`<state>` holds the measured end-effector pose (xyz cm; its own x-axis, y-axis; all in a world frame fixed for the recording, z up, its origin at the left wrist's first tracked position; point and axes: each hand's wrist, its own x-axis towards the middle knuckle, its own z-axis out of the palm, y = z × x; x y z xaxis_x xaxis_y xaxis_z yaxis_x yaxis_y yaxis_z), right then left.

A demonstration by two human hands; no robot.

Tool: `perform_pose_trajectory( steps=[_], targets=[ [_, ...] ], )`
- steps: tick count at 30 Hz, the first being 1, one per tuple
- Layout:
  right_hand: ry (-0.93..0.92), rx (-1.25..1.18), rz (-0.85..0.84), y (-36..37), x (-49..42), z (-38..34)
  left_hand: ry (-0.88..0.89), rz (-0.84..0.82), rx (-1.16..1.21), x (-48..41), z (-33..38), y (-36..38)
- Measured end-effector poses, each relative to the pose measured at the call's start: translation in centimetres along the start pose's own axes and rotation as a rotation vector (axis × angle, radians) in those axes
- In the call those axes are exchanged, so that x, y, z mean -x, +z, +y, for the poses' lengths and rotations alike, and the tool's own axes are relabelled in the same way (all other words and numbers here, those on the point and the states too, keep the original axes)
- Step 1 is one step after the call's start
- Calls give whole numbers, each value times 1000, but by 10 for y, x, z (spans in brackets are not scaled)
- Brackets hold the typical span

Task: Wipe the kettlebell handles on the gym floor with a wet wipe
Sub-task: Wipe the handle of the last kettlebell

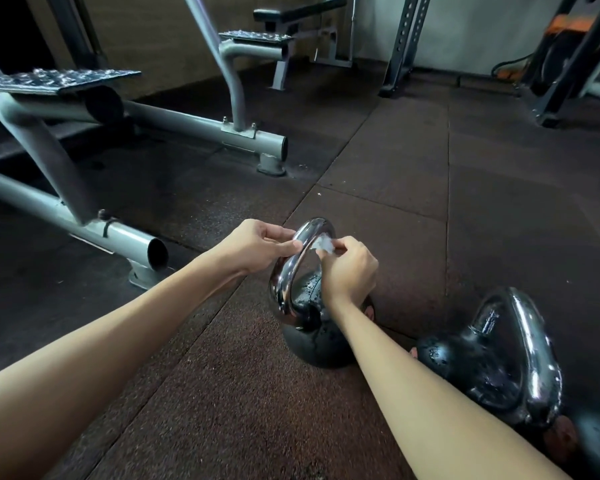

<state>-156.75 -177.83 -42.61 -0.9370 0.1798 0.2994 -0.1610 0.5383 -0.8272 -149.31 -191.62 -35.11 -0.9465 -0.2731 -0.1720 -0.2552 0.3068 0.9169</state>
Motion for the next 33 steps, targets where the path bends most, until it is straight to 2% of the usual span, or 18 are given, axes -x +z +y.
perform_pose_trajectory(
  steps=[7, 10, 15, 19, 24, 26, 30, 33],
  targets=[
    [-79, 38, 12, 6, 2, 4, -7, 7, -21, -2, -6, -8],
    [-55, -9, 8, 7, 3, -8, -5, 24, -36, -2, -5, -9],
    [-29, -109, -101, -1, 9, -18, 9, 35, -73, 0, -4, -10],
    [-77, -128, -185, -8, 17, -12, 5, 14, -67, 2, -4, -11],
    [36, -218, -197, -12, 7, -19, 12, 42, -85, 3, -1, -10],
    [64, -256, -263, -15, 11, -18, 17, 52, -100, 3, -2, -10],
    [-6, -252, -458, -23, 32, -12, 18, 57, -143, 4, -1, -13],
    [21, -297, -493, -24, 27, -15, 17, 47, -148, 6, -1, -17]
  ],
)
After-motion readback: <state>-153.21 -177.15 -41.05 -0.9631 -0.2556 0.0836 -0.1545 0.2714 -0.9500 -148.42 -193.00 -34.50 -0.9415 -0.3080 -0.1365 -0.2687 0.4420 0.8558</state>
